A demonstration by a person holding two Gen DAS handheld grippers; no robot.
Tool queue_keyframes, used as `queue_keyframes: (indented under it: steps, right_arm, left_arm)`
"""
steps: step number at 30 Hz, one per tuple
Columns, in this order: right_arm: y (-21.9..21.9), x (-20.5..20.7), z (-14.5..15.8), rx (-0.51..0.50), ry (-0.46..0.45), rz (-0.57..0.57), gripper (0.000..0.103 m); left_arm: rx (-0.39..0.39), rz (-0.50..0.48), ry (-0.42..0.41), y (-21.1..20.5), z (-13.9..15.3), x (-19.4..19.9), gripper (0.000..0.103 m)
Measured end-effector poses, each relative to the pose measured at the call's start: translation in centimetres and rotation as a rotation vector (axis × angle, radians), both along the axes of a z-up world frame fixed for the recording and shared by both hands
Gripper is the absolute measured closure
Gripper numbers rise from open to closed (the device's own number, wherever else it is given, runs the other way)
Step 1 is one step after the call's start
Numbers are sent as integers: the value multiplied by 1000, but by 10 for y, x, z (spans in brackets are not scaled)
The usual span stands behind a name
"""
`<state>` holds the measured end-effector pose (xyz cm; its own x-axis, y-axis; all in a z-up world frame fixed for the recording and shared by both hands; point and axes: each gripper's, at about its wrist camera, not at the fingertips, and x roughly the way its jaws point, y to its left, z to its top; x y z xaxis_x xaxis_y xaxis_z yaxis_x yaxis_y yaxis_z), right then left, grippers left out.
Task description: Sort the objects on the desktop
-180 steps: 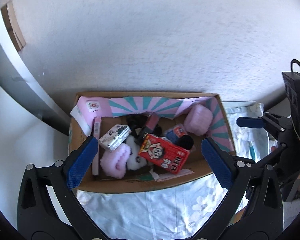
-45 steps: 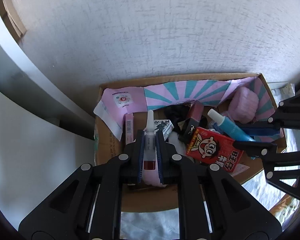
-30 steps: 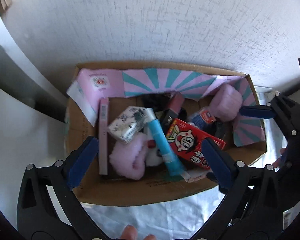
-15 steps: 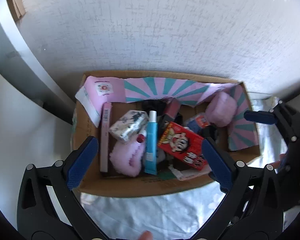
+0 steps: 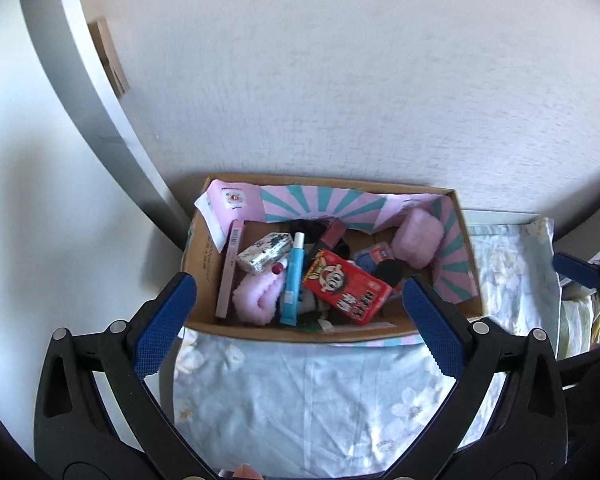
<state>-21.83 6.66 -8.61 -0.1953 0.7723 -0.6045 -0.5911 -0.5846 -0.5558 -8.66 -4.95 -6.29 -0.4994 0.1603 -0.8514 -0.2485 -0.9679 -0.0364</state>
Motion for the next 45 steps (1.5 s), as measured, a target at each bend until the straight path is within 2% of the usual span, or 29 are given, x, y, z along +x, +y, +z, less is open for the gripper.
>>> queue_keyframes:
  steps: [4,10,18,28,45]
  right_arm:
    - [-18,23,20,44,63,-45,1]
    - [-40,58,42,103,129,-96,1]
    - [-55,90,52,120,184,-132,1]
    - [-63,106,47,133,193,-152,0]
    - [-65,110,45,130,177,-136,0]
  left_arm:
    - [5,-13,30,12,18,20,0]
    - [-35,-32,82,31,40,47,0]
    - [-44,-42,116,42,58,72,0]
    - [-64,-31,130,42,58,86,0]
    - [-71,-13,130,40,60,89,0]
